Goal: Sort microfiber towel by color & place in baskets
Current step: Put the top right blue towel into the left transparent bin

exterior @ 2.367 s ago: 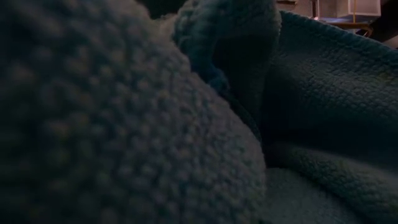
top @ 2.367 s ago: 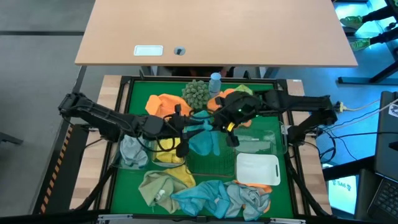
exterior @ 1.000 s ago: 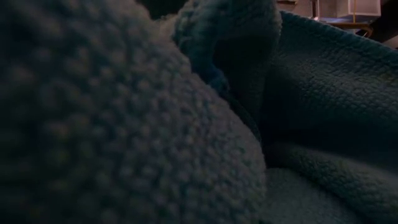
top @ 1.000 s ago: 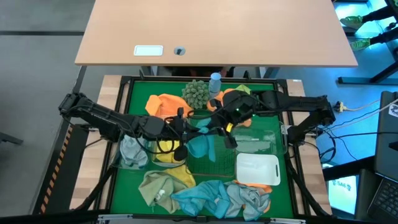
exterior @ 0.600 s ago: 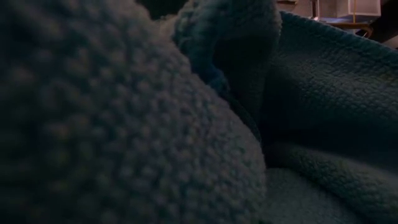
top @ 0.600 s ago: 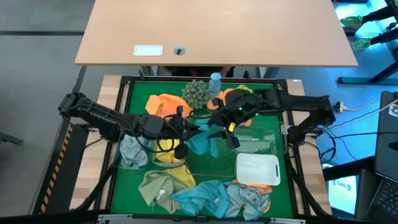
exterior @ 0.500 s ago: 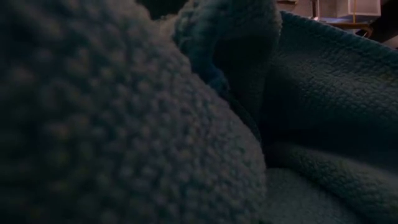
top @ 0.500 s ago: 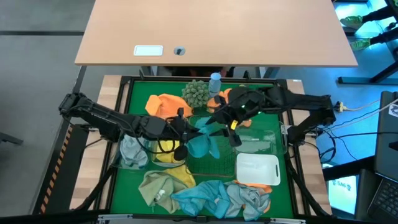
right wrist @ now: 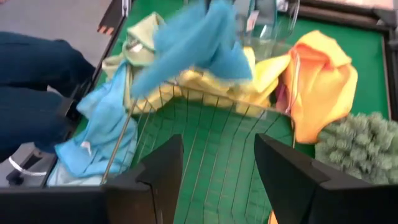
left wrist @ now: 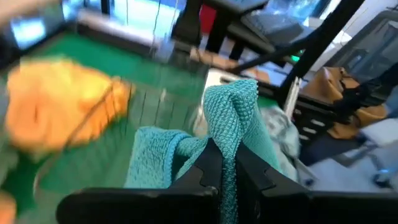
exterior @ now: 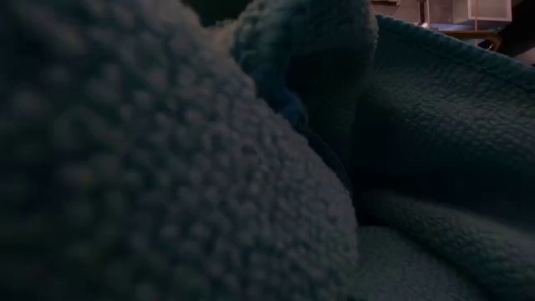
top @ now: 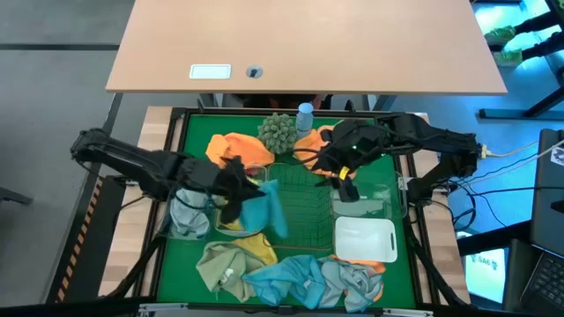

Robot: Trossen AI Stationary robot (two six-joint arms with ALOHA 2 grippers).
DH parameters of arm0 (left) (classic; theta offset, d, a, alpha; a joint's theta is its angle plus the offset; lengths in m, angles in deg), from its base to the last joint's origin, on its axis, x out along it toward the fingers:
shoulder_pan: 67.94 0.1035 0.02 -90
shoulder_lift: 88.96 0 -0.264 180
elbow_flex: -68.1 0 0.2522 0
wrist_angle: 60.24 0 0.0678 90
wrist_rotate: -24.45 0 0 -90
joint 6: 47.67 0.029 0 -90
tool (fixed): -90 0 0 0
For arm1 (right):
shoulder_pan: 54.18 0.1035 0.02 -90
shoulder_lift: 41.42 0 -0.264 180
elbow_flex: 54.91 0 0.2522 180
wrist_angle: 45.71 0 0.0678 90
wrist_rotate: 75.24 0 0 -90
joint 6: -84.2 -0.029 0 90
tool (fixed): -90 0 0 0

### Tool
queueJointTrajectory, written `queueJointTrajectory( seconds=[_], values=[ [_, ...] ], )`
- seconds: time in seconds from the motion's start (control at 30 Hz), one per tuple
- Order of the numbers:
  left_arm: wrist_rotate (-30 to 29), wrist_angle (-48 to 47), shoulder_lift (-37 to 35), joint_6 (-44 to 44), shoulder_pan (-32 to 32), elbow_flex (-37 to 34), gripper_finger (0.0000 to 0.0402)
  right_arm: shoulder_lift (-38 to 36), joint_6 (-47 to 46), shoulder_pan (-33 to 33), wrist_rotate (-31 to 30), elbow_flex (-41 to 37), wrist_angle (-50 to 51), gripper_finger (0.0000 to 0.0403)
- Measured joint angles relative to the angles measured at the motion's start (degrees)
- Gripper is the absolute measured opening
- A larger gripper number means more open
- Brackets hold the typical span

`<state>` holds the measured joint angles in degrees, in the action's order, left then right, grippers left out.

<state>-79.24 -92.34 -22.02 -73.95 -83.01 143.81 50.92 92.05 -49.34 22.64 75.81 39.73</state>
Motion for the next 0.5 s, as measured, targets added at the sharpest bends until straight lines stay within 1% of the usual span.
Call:
queueJointTrajectory(
  seconds=[0.07, 0.2, 0.37, 0.5],
  values=[
    [0.6, -6.4, -3.5, -5.7, 0.0, 0.0, 0.0010, 0.0, 0.0, 0.0, 0.0, -0.5, 0.7, 0.0198],
    [5.1, -18.9, -10.3, -17.7, 0.0, 0.0, 0.0010, 0.2, 0.0, 0.0, 0.0, -0.8, 1.3, 0.0198],
    [11.4, -30.8, -17.4, -30.7, 0.0, 0.0, 0.0010, 0.2, 0.0, 0.0, 0.0, -0.8, 1.3, 0.0198],
    [15.3, -39.8, -21.2, -38.8, 0.0, 0.0, 0.0010, 0.2, -0.1, 0.0, 0.0, -0.8, 1.3, 0.0198]
  ],
)
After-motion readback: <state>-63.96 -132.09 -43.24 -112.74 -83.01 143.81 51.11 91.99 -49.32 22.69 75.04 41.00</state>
